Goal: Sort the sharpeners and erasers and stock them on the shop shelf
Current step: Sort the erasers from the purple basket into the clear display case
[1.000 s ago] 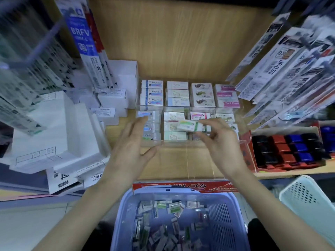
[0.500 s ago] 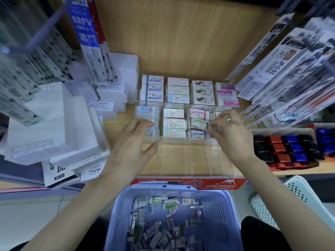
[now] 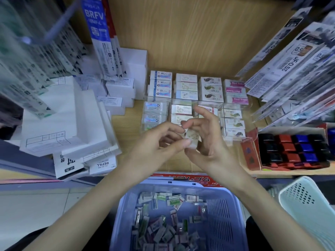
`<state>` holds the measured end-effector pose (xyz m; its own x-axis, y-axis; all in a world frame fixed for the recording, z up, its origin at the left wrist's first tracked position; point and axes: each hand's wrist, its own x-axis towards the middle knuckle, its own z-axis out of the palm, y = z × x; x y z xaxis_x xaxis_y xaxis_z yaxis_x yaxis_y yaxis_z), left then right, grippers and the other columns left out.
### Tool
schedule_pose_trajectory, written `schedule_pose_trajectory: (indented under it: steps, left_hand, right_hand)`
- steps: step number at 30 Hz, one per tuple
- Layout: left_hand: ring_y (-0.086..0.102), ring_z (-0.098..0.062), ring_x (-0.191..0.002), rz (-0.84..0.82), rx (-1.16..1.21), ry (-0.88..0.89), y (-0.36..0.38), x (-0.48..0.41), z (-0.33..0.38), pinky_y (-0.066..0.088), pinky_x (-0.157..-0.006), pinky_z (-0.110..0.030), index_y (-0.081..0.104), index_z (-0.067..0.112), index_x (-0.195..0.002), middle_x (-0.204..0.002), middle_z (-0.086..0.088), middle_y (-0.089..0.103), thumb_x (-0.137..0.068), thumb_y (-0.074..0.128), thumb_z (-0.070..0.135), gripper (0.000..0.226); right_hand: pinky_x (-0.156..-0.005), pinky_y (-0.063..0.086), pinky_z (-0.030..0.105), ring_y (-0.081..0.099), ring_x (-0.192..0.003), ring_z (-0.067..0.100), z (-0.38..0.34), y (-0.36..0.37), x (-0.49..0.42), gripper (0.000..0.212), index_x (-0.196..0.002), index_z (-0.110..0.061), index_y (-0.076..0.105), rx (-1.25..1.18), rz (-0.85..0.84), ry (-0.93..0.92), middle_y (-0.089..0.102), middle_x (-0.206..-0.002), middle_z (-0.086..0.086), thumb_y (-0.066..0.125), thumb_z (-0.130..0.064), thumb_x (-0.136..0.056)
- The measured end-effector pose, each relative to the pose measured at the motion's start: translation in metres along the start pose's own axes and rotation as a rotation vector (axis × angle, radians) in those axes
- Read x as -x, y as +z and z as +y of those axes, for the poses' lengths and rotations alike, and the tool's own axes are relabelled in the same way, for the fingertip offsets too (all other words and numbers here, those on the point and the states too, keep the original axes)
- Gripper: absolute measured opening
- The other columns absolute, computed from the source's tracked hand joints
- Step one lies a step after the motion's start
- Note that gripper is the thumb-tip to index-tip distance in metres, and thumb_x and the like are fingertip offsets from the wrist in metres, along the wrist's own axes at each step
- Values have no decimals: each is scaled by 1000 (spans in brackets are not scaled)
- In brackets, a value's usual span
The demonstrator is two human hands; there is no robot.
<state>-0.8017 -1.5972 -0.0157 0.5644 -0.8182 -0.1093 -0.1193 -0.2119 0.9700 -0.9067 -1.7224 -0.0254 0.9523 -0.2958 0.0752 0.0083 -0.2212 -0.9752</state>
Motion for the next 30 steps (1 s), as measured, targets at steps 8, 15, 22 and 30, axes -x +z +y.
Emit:
schedule_pose_trajectory:
  steps: [8, 15, 22, 30]
  left_hand:
    - [67, -15, -92, 22, 119, -199, -6, -4, -11, 50, -89, -26, 67, 11, -101, -96, -5, 71, -80, 71, 7, 22]
    - [63, 3, -83, 88, 89, -206, -9, -6, -12, 47, -74, -8, 68, 21, -92, -93, 5, 70, -84, 65, 2, 21]
    - [61, 1, -92, 151, 78, -212, -9, -7, -13, 45, -81, -16, 68, 33, -86, -94, 13, 69, -90, 59, 8, 27]
    - [62, 4, -91, 321, 68, -187, -17, -11, -13, 45, -89, -23, 64, 31, -90, -96, 16, 67, -91, 56, 12, 20]
  right_hand:
    - [-108, 33, 23, 35, -129, -3, -1, 2, 0, 52, -128, -31, 40, 122, 12, 36, 42, -132, -8, 47, -24, -77]
    - [-91, 47, 22, 54, -104, -1, 6, -1, -2, 46, -116, -41, 45, 214, 97, 182, 55, -115, -16, 63, -11, -87]
    - [-75, 35, 4, 49, -88, -8, 7, -8, -3, 32, -107, -28, 53, 519, 111, 111, 52, -90, -21, 71, -21, -81]
    - [-85, 44, 36, 51, -98, 23, 33, -31, -64, 33, -108, -12, 62, 853, 452, 68, 62, -91, 0, 73, -25, -80]
